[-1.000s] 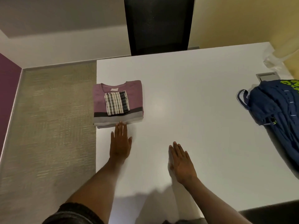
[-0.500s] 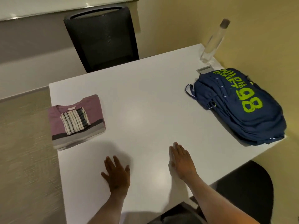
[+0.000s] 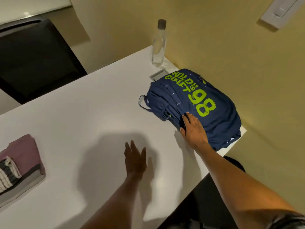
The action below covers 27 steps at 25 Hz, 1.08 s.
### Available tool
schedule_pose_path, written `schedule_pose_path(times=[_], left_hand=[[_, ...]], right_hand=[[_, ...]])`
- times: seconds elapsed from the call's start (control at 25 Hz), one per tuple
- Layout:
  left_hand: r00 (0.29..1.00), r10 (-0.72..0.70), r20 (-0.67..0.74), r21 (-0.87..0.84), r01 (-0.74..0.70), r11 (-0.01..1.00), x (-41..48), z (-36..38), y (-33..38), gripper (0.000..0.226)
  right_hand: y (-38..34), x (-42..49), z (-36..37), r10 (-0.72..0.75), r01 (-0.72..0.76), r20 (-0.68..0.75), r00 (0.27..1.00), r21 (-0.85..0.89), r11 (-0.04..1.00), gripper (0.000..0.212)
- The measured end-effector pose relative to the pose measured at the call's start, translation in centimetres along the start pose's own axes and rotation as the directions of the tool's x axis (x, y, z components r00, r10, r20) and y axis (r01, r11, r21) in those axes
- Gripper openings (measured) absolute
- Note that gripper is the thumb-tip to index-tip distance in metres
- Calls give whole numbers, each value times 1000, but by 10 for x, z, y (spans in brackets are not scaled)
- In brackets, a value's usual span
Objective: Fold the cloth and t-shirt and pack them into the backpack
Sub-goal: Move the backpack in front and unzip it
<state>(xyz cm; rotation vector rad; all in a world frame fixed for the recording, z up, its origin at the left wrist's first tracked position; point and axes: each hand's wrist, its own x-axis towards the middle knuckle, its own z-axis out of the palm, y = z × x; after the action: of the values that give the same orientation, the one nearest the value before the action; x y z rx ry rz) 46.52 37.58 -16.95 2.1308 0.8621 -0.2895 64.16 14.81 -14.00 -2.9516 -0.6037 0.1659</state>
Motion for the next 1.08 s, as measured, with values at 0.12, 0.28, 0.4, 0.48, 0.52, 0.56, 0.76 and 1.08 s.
schedule_pose_path(times=[0.12, 0.28, 0.4, 0.48, 0.52, 0.56, 0.76, 1.08], left_hand=[[1000, 4, 3, -157, -3, 988, 23, 18, 75, 77], [997, -53, 51, -356, 68, 932, 53, 43, 151, 75], [979, -133, 154, -530, 196, 825, 71, 59, 183, 65], [959, -165, 229, -625, 275, 730, 84, 65, 196, 64], [946, -183, 269, -651, 318, 690, 90, 66, 201, 66], [931, -204, 303, -671, 361, 648, 98, 68, 206, 69], [856, -355, 377, -689, 515, 510, 126, 74, 222, 88], [738, -397, 546, -641, 673, 370, 134, 55, 231, 43]], right_hand=[[37, 48, -28, 27, -27, -69, 997, 3, 1000, 57], [82, 112, -52, 119, -117, -74, 990, 40, 992, 61], [116, 152, -61, 224, -217, -53, 973, 107, 970, 70], [137, 173, -61, 276, -272, -16, 961, 127, 954, 75], [146, 181, -61, 311, -310, 16, 950, 150, 939, 78], [153, 191, -59, 344, -349, 61, 937, 189, 918, 83], [176, 219, -46, 470, -502, 176, 865, 285, 817, 111], [179, 211, -28, 441, -528, 295, 848, 534, 660, 108]])
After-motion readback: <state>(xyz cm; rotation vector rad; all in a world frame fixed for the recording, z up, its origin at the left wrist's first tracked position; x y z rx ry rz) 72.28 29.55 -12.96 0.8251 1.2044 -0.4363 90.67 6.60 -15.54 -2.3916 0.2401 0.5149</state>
